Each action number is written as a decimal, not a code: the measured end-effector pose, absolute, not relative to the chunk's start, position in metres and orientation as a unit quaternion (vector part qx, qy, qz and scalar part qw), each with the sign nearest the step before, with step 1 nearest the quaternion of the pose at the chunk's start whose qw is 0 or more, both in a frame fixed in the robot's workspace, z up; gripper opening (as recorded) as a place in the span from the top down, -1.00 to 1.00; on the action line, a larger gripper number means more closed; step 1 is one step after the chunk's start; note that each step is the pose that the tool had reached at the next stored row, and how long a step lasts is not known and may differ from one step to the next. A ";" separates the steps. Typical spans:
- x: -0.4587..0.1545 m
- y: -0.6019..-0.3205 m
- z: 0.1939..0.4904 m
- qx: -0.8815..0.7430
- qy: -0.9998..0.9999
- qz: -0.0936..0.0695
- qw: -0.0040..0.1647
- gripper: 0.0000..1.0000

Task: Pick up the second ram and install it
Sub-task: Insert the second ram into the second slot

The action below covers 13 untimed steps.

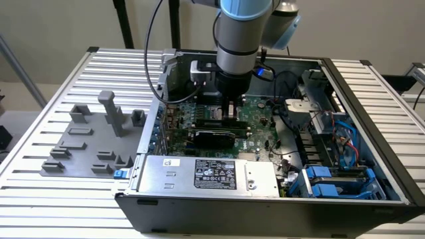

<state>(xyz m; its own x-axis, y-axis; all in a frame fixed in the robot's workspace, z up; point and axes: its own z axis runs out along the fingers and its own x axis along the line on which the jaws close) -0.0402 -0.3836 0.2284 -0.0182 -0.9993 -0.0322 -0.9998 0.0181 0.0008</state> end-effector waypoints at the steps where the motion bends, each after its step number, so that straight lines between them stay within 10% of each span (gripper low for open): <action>1: -0.040 -0.384 0.228 -0.701 0.713 0.012 0.011 0.73; 13: -0.040 -0.383 0.224 -0.701 0.713 0.011 0.011 0.73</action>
<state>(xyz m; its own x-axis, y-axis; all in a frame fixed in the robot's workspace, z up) -0.0404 -0.3834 0.2235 -0.0168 -0.9994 -0.0315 -0.9999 0.0168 0.0009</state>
